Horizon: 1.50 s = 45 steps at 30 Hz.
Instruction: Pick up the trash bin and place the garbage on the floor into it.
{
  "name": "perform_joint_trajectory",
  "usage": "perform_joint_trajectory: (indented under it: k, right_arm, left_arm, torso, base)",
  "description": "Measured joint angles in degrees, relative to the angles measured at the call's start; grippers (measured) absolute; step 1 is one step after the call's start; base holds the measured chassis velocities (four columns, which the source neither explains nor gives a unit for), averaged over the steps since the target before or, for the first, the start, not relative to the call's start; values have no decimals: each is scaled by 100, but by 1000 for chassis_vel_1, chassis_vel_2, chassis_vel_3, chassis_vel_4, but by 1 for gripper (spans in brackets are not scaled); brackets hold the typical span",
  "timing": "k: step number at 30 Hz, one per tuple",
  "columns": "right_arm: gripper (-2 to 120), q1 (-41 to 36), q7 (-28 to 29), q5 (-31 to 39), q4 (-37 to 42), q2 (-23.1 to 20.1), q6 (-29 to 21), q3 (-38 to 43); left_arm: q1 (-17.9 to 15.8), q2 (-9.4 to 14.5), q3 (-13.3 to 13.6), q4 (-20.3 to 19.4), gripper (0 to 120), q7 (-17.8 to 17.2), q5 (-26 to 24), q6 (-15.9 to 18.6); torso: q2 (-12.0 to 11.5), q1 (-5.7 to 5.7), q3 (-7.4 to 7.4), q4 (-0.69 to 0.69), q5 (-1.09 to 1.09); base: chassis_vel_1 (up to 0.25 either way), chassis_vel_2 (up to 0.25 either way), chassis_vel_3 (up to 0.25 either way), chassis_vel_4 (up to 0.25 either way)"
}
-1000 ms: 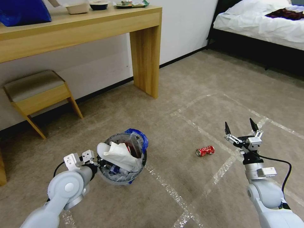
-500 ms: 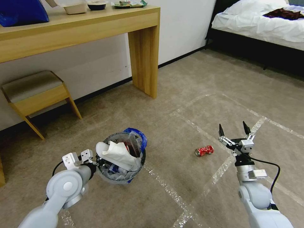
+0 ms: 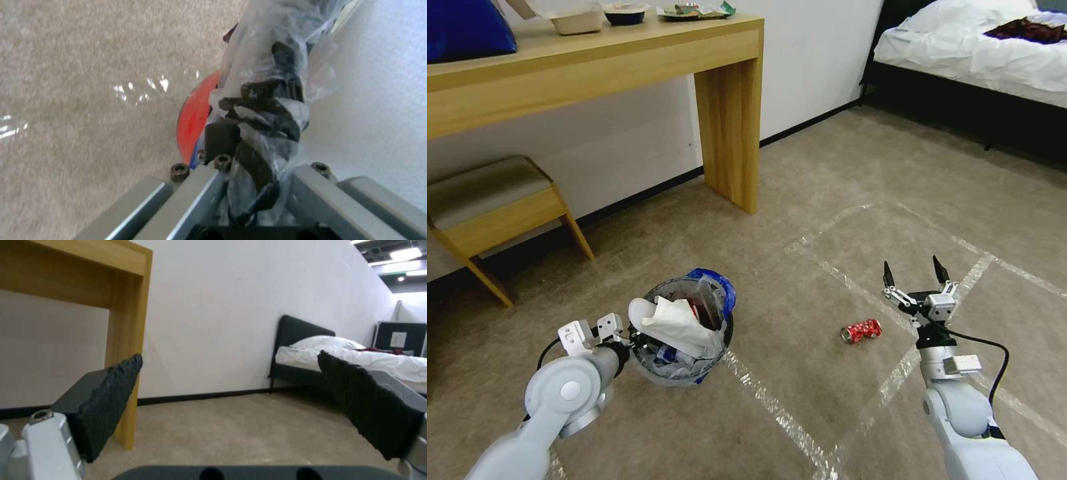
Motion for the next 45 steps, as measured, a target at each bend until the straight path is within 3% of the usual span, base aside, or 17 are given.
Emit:
perform_joint_trajectory:
  k: [20, 31, 40, 45]
  right_arm:
    - [100, 150, -26, 72, -155, -23, 19, -88]
    - [100, 386, -144, 41, -498, -113, 268, -160]
    - [100, 424, -630, -223, -745, -762, 269, -38]
    - [100, 564, -1205, -323, -1191, -1575, 276, -65]
  left_arm:
    - [-66, -22, 29, 76, 0, 15, 8, 15]
    - [-80, -46, 31, 121, 0, 30, 63, 21]
    - [20, -40, -11, 15, 0, 38, 70, 31]
    - [83, -8, -48, -40, 0, 36, 52, 42]
  torso:
    - [-1, 0, -1, 1, 1]
    - [-1, 2, 0, 1, 1]
    - [-1, 0, -1, 1, 1]
    - [-1, 0, -1, 0, 2]
  base:
    - [-164, 165, 170, -170]
    - [-101, 103, 96, -93]
    - [0, 0, 0, 0]
    - [0, 0, 0, 0]
